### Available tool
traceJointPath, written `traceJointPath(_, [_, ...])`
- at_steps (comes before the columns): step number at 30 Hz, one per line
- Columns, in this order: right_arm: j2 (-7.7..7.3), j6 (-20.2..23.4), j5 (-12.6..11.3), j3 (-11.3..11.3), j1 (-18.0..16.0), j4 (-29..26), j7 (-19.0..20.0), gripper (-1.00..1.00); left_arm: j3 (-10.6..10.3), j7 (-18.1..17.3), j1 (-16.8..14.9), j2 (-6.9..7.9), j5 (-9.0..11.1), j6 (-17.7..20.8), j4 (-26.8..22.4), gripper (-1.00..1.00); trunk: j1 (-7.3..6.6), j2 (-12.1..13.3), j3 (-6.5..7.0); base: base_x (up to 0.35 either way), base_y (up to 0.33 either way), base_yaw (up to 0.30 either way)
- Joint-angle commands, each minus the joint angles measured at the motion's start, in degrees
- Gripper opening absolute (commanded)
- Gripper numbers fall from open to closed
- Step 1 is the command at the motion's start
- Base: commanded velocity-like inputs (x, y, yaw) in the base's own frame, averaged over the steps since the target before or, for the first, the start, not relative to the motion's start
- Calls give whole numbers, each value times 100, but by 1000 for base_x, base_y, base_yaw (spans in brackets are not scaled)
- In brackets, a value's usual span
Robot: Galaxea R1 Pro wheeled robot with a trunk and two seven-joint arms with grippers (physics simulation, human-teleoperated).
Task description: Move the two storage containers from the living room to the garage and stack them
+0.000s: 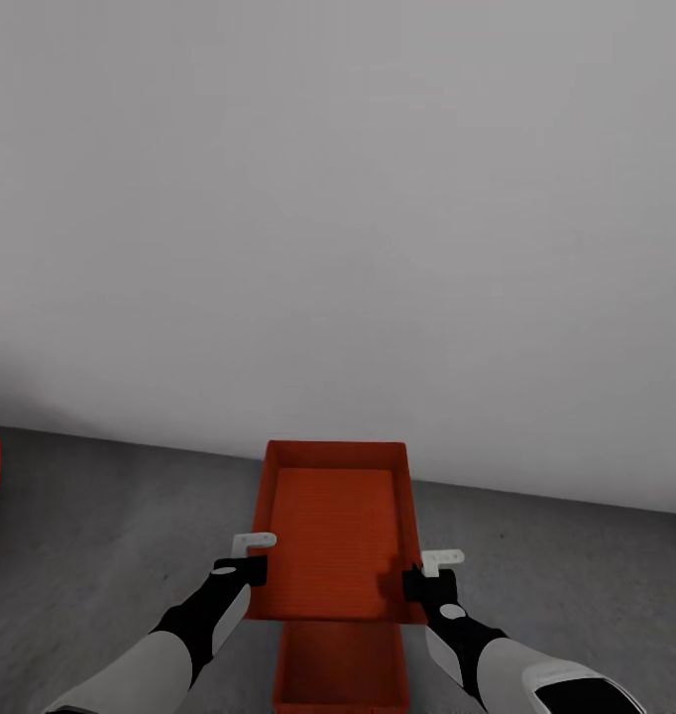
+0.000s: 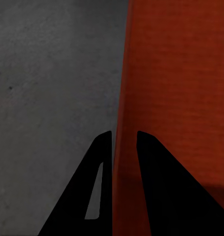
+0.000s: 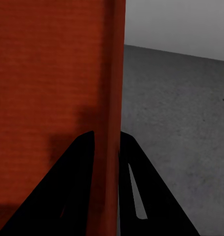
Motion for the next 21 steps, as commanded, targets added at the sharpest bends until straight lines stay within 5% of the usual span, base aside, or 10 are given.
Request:
traceJointPath(1, [-27,-23,-98,-298,-3,17,-25,-100,262,76,-7,10,-38,23,-210,-100,3,-13,-22,0,0,0])
traceJointPath(21, [-27,-23,-97,-298,-2,17,-25,-100,262,76,-7,10,-38,23,-204,-100,3,-13,-207,0,0,0])
